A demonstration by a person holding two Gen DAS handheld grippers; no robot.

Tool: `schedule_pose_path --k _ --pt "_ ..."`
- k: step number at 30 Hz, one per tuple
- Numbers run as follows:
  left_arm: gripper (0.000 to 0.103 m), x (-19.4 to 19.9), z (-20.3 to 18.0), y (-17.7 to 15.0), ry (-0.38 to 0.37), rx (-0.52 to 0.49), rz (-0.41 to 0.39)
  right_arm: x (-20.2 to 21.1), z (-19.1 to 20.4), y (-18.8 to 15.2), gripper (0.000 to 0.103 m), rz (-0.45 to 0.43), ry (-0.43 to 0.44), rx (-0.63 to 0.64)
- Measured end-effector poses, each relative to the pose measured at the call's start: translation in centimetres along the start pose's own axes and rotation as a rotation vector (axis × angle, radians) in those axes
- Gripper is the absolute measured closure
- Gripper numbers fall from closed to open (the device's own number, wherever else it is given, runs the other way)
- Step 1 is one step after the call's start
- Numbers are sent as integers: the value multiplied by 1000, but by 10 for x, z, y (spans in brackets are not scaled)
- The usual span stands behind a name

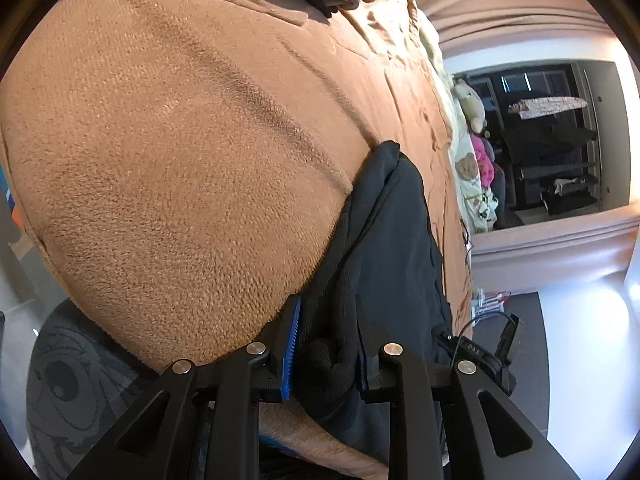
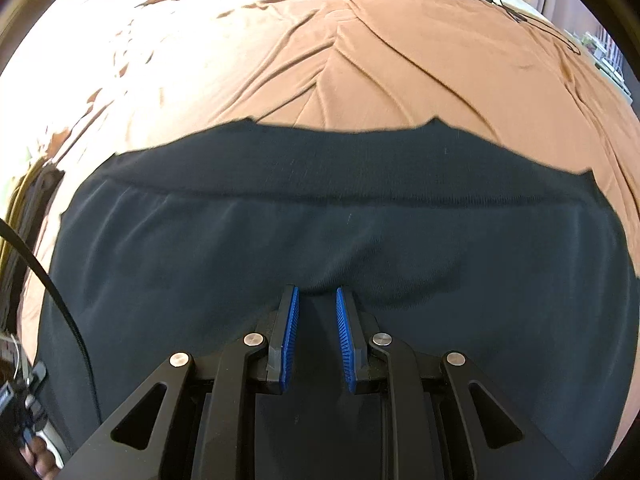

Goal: Fold small clothes

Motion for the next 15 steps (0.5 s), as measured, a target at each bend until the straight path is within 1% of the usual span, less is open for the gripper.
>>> schedule_pose_path --k 9,12,15 --pt "79 -2 1 1 -12 25 -6 -44 -4 45 88 23 -27 19" --pt "79 -1 1 1 -13 27 -7 -57 -4 54 88 38 -22 -1" --pt "79 -1 1 1 -6 26 -16 -65 -4 60 88 31 -19 -13"
Point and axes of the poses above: each gripper's, at about its wrist camera, not at the fingertips, and x roughly against the way its jaws point, z to its left, y to its top, the point moved 8 cm from there along -x, roughly the way its jaws point, and after that the axes turned 7 degrees about y, right-handed, at the moved point
